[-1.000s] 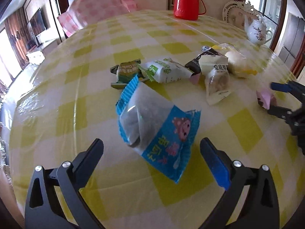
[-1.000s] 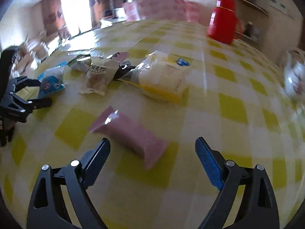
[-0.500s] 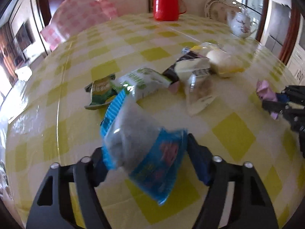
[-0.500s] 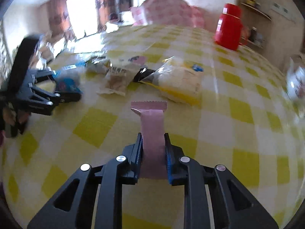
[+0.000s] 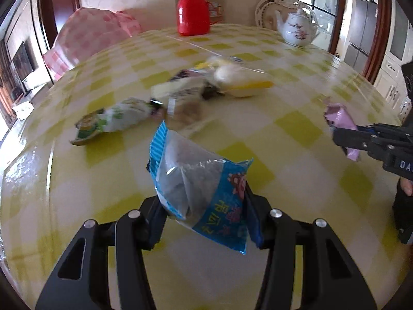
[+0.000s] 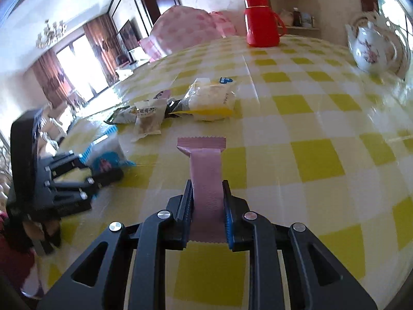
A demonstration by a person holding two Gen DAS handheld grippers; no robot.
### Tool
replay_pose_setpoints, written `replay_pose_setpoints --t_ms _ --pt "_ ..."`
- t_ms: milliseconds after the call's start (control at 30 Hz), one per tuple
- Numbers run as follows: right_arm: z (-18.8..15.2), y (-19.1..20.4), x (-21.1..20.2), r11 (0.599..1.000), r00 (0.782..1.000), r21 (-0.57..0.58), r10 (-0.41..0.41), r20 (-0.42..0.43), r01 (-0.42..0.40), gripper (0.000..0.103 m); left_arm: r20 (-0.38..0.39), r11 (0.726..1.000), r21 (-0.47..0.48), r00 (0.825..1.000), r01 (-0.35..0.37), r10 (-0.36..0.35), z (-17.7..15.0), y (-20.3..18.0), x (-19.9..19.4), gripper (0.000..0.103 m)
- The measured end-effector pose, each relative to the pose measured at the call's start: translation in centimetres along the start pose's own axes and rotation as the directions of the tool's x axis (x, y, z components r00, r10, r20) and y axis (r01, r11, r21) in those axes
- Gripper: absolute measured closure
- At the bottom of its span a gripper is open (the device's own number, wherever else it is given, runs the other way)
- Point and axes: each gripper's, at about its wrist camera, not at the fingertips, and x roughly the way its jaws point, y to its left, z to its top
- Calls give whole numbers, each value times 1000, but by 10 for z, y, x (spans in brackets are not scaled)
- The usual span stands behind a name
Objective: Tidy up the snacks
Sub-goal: 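Grasp the blue cartoon packet with the left gripper while the right grasps the pink wafer, then carry both packets over the purple box and open both grippers to release them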
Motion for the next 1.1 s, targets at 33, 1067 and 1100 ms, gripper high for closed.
replay_pose_setpoints --t_ms 33,1067,1100 --pt "-2 -2 -1 1000 1000 15 3 -2 -3 82 -1 1000 2 1000 13 -13 -2 -9 -1 51" --pt "-90 4 -112 990 993 138 -10 120 -7 82 11 998 -61 1000 13 -12 -52 -126 -60 51" --pt "-93 5 -114 991 993 136 -13 121 -3 82 15 998 -58 1000 11 -10 -54 -126 -64 50"
